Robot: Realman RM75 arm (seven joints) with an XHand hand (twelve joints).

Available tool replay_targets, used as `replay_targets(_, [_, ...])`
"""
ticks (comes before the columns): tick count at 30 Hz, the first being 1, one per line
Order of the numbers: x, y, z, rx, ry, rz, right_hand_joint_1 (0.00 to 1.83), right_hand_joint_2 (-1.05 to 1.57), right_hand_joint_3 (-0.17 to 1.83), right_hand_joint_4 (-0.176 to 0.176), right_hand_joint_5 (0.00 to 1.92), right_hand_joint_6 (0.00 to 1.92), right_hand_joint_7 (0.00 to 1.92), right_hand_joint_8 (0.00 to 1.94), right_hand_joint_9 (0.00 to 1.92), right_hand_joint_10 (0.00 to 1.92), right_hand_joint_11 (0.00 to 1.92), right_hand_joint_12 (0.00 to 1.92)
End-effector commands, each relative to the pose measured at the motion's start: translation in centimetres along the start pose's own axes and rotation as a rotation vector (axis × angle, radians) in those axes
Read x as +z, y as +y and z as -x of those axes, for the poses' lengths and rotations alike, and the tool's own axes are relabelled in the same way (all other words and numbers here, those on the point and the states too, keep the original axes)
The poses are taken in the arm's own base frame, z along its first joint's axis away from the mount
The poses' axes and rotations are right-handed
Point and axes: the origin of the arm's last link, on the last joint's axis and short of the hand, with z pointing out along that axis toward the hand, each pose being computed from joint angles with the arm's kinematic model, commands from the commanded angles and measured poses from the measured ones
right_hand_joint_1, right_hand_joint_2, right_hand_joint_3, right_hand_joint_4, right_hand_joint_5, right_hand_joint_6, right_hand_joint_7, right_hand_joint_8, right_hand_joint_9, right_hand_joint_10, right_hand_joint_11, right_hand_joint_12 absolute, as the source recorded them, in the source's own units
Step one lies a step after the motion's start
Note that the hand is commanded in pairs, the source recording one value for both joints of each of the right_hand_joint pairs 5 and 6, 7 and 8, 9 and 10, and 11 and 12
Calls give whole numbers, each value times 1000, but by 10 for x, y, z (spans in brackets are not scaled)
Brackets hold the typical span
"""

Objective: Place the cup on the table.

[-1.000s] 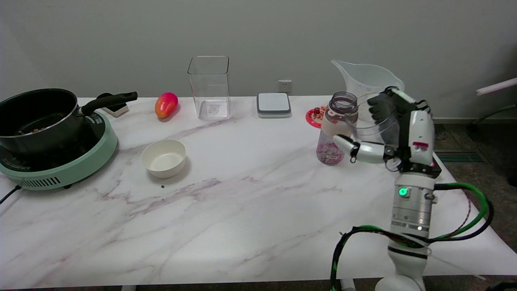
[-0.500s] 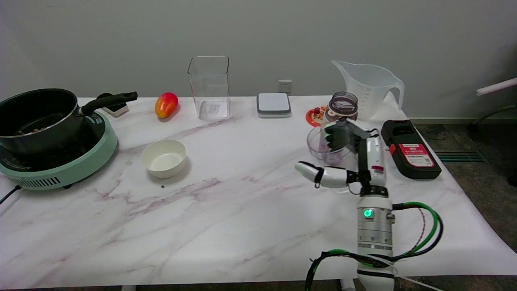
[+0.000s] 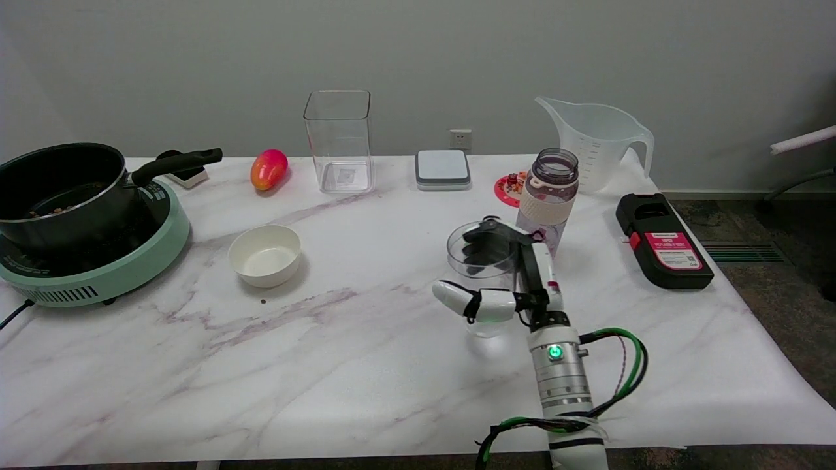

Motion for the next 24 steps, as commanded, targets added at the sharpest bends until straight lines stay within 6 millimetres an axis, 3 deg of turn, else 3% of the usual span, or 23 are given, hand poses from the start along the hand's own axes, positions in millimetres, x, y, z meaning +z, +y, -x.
replay_targets(1, [66, 30, 26, 339, -270, 45, 1368, 994, 675, 0, 1337, 1337, 1458, 1458, 1416, 1416, 1223, 1223])
replay_targets(11, [101, 26, 27, 323, -272, 11, 1375, 965, 713, 0, 1334, 1334, 1462, 1462, 1419, 1419, 1219, 1219])
replay_targets(19, [97, 40, 42, 305, -290, 82, 1397, 863, 783, 0, 1301, 1301, 1434, 1434, 1383, 1383, 1191, 1191])
replay_targets(24, [92, 42, 47, 159, -282, 55, 1384, 903, 722, 0, 1326, 1326, 1450, 1450, 1399, 1399, 1211, 1211])
